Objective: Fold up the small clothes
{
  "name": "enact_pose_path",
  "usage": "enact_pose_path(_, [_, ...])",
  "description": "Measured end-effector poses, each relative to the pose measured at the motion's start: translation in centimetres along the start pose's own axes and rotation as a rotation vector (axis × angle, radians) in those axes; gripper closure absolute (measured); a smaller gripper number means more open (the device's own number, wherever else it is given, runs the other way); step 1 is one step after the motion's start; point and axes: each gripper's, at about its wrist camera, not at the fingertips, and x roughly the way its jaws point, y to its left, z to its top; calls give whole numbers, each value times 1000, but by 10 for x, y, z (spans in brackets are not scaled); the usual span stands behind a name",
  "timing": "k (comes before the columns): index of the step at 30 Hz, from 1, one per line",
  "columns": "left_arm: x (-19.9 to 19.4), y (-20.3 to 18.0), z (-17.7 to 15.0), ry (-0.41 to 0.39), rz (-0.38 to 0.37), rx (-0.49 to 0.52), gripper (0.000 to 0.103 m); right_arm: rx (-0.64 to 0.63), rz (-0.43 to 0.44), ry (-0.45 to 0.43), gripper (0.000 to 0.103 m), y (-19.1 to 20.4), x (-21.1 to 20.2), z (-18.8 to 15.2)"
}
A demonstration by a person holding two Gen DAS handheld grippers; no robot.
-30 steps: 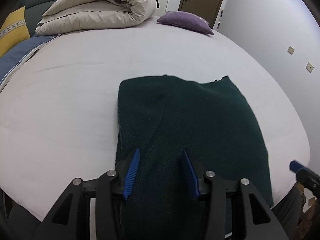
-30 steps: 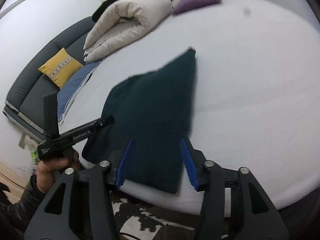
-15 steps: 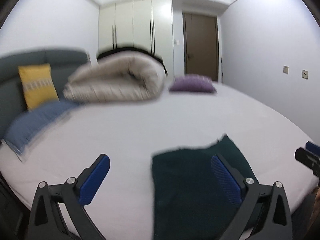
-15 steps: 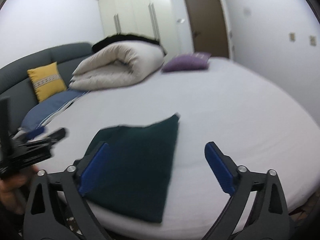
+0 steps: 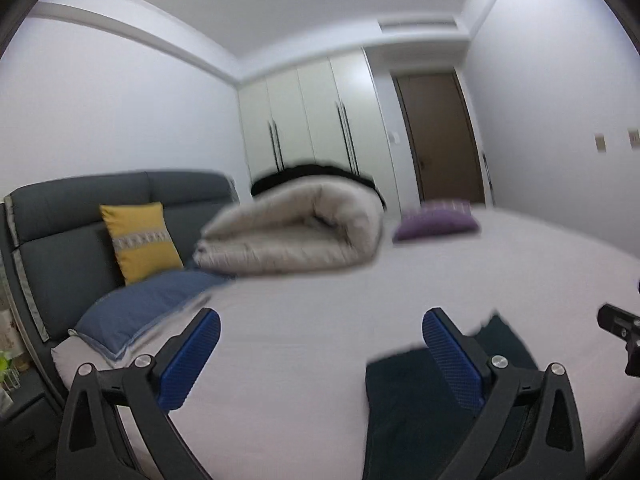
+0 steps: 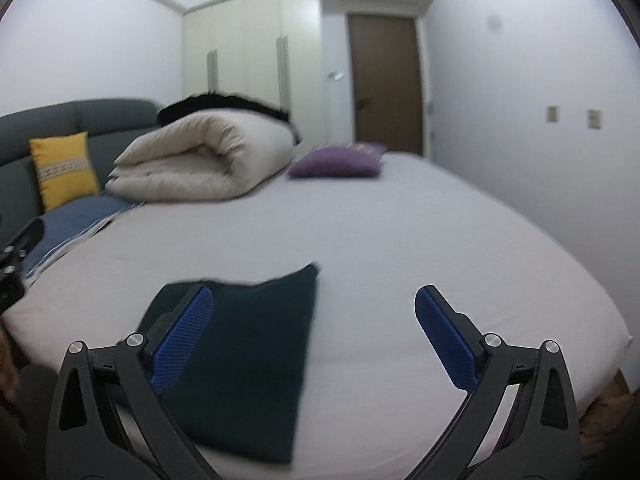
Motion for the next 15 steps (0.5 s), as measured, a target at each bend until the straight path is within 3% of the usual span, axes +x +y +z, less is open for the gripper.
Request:
enact_pose_path(5, [26,-2,-7,176,-42,17,0,7,39,103,0,8,7,-1])
enact_pose_path(9, [47,-5,-25,297,-59,1,0,59,13,182,0,4,18,-4])
enact_pose_path(12, [63,-2,-38,403,-89,-43,0,86,-46,186,0,0,26,-2])
enact_pose_path(15, [68,-7,-51,458,-89,-47,0,39,-139,209,0,6,34,3])
